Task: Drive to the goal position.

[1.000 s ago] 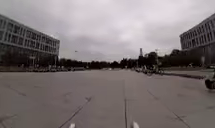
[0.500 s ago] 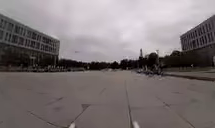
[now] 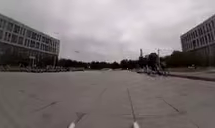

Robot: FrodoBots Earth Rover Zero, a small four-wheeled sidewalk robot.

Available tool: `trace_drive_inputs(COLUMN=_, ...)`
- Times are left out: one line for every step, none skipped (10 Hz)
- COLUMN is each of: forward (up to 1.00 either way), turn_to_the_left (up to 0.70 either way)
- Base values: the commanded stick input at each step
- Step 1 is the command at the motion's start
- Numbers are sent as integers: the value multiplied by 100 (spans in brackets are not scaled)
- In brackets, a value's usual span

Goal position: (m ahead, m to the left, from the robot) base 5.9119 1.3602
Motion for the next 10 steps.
trace_drive_inputs(forward=70, turn_to_the_left=1)
trace_drive_inputs(forward=70, turn_to_the_left=1)
trace_drive_inputs(forward=70, turn_to_the_left=1)
trace_drive_inputs(forward=70, turn_to_the_left=1)
trace_drive_inputs(forward=70, turn_to_the_left=1)
trace_drive_inputs(forward=70, turn_to_the_left=1)
trace_drive_inputs(forward=70, turn_to_the_left=1)
trace_drive_inputs(forward=70, turn_to_the_left=1)
trace_drive_inputs(forward=70, turn_to_the_left=1)
trace_drive_inputs(forward=70, turn_to_the_left=1)
